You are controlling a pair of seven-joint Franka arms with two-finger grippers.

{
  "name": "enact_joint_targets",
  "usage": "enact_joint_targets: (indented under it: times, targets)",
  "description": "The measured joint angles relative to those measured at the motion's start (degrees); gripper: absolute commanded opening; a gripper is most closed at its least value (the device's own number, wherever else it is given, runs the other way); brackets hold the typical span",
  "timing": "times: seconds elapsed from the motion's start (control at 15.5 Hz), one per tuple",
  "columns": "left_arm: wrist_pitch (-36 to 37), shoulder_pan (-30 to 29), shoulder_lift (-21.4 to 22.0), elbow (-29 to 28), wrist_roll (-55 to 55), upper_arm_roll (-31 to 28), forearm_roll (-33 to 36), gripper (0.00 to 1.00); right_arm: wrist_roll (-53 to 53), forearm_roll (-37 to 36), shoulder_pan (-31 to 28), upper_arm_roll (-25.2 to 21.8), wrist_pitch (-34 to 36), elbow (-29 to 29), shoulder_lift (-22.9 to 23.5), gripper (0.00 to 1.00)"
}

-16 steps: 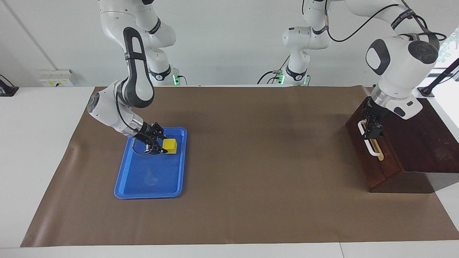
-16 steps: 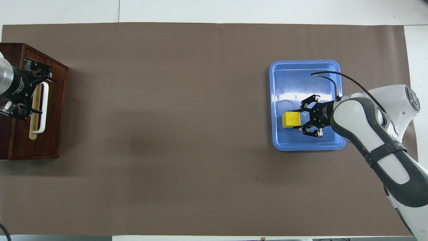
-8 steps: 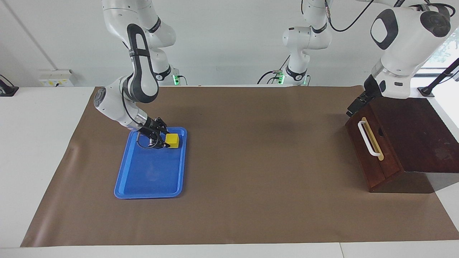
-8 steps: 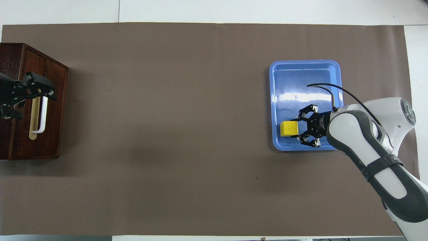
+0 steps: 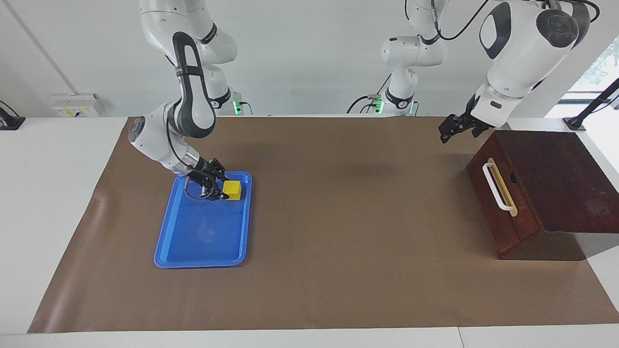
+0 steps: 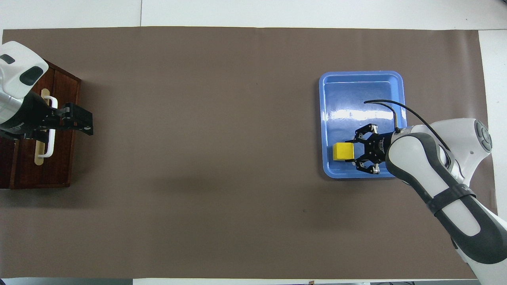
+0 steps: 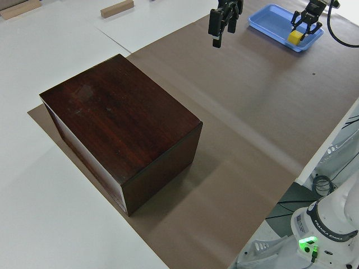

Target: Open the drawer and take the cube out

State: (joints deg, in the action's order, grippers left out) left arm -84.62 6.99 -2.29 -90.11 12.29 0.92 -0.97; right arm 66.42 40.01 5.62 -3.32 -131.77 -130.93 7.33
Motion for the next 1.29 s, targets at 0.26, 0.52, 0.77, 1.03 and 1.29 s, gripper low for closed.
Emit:
enact_joint_targets:
  times: [0.26, 0.52, 0.77, 1.03, 1.29]
  targets:
    - [-0.3, -0.66, -0.02, 1.44, -2.66, -0.32, 0.0, 1.0, -0.03, 0.05, 0.0, 0.0, -0.12, 0.21, -0.05, 0.87]
    - [-0.17, -0.78, -0.06, 1.42, -3.03, -0.56, 0.0, 1.0, 0.1, 0.14, 0.02, 0.01, 0.78, 3.25, -0.98, 0.94]
    - [-0.11, -0.78, -0.07, 1.41, -3.04, -0.69, 0.0, 1.0, 0.14, -10.63, 0.06, 0.05, 10.25, 10.43, -3.94, 1.0]
    - [0.04, -0.78, -0.07, 1.32, -3.05, -0.69, 0.0, 1.0, -4.87, -25.31, 0.14, 0.61, 25.69, 23.64, -6.1, 1.0]
    - [0.05, -0.78, -0.07, 1.32, -3.05, -0.69, 0.0, 1.0, -26.21, -34.07, 0.2, 0.78, 31.34, 29.17, -9.09, 1.0]
